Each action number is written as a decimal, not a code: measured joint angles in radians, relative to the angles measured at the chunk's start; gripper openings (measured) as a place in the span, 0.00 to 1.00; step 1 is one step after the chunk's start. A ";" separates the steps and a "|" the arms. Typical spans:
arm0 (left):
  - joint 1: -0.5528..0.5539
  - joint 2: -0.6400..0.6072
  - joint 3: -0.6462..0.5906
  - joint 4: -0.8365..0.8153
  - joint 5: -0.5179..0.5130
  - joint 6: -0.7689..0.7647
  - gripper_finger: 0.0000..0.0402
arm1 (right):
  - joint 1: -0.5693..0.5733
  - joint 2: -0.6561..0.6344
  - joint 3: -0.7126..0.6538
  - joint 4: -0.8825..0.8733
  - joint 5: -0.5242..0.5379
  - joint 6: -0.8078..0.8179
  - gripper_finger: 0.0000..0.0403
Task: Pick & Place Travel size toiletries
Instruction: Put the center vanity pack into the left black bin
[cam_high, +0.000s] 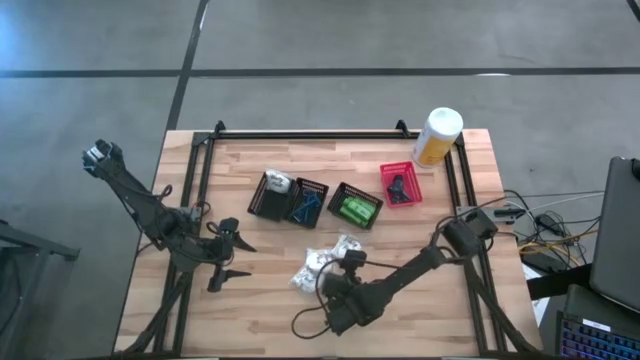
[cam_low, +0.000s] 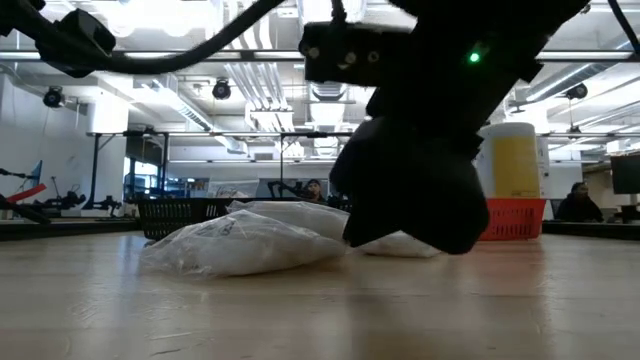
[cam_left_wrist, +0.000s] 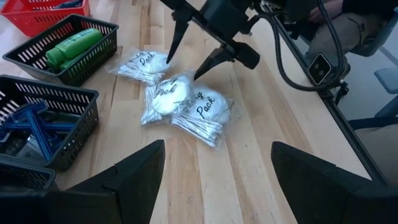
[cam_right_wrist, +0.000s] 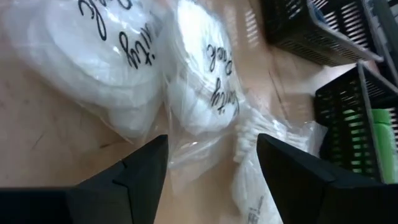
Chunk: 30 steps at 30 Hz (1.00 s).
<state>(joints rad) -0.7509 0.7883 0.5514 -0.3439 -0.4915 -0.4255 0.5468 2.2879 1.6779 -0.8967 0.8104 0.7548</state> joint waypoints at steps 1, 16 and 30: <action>0.000 0.000 0.000 0.000 0.000 0.000 0.74 | -0.004 0.000 -0.002 0.004 -0.006 -0.004 0.59; 0.000 0.000 0.000 0.000 0.000 0.000 0.74 | -0.053 0.019 -0.008 0.022 -0.053 -0.063 0.29; 0.000 0.000 0.000 0.000 0.000 0.000 0.74 | -0.052 0.007 0.058 0.036 -0.052 -0.058 0.02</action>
<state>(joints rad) -0.7513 0.7883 0.5510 -0.3439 -0.4915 -0.4259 0.4948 2.2949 1.7360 -0.8611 0.7582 0.6963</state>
